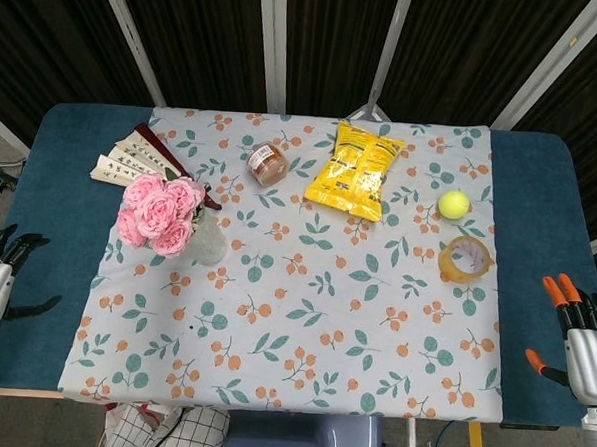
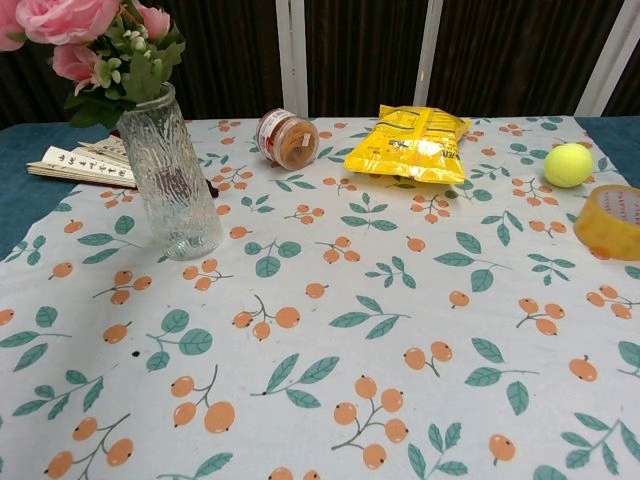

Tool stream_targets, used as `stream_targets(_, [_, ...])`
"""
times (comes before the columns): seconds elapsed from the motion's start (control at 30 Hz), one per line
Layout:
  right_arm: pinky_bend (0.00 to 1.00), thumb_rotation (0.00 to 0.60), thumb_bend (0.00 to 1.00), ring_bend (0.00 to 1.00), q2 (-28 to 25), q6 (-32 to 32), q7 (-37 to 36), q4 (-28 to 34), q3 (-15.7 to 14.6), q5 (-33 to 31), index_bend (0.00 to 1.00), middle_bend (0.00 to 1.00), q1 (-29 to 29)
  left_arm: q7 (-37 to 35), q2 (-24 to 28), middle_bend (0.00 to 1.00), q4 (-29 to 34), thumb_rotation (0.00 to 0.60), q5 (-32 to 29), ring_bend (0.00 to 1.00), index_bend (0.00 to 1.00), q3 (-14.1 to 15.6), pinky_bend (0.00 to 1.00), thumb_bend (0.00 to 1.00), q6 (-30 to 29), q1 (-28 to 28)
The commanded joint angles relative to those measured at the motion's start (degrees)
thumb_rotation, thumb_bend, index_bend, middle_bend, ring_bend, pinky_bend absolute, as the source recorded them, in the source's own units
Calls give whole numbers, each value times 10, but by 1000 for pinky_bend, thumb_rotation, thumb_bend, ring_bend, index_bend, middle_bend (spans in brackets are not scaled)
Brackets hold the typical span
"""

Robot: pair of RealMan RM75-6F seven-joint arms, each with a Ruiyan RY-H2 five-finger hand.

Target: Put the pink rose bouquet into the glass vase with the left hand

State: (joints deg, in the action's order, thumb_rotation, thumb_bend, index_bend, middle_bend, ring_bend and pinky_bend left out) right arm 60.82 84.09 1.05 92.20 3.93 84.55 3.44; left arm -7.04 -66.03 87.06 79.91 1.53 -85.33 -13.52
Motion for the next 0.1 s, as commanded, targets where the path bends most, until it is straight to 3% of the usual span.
stream_targets(0.03, [1, 600, 237, 85, -1, -1, 2, 1, -1, 1, 98, 19, 0, -19, 0, 175, -6, 600, 13, 18, 214, -4, 51, 234, -16, 9])
stream_targets(0.1, [1, 600, 237, 85, 2, 0, 5, 2, 1, -5, 97, 18, 0, -26, 2, 177, -10, 600, 11, 18, 214, -11, 51, 234, -24, 14])
